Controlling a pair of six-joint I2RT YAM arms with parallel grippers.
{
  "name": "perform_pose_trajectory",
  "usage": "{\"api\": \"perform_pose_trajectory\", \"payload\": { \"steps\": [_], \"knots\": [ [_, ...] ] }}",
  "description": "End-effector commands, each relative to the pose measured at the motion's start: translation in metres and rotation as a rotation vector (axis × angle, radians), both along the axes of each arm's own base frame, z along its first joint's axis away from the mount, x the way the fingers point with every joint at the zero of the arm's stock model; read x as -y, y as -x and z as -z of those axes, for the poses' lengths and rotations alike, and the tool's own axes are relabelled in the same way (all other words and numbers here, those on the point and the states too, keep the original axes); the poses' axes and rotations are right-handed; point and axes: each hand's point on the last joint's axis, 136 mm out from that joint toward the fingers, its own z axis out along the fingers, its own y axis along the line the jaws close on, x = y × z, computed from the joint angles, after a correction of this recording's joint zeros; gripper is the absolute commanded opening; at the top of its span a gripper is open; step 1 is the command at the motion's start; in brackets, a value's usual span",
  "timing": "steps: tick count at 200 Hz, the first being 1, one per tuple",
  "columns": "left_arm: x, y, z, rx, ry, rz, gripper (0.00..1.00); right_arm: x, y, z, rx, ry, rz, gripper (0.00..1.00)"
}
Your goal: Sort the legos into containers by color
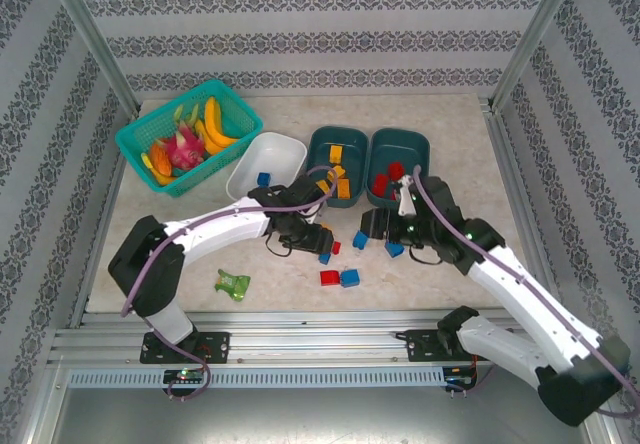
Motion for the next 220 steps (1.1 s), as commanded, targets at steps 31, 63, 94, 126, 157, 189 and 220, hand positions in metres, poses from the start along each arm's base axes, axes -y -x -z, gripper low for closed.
{"api": "perform_pose_trajectory", "payload": {
  "steps": [31, 63, 94, 126, 157, 189, 220],
  "knots": [
    [0.009, -0.002, 0.022, 0.043, -0.161, 0.057, 0.59, 0.011, 0.03, 0.006, -0.058, -0.064, 0.036, 0.66],
    [0.007, -0.006, 0.036, 0.034, -0.226, 0.04, 0.55, 0.014, 0.033, 0.006, -0.064, -0.057, 0.029, 0.66],
    [0.014, -0.002, 0.048, 0.017, -0.248, 0.066, 0.48, 0.016, 0.033, 0.007, -0.068, -0.059, 0.034, 0.66],
    [0.021, -0.001, 0.054, 0.012, -0.245, 0.079, 0.38, 0.017, 0.033, 0.008, -0.073, -0.063, 0.044, 0.65],
    [0.022, -0.005, 0.052, 0.031, -0.257, 0.074, 0.25, 0.018, 0.032, 0.008, -0.077, -0.061, 0.048, 0.65],
    [0.008, -0.007, 0.024, 0.08, -0.287, 0.052, 0.19, 0.015, 0.03, 0.001, -0.059, -0.069, 0.034, 0.65],
    [-0.025, -0.011, -0.021, 0.116, -0.282, -0.031, 0.19, 0.003, 0.021, -0.018, 0.001, -0.11, -0.015, 0.65]
  ]
}}
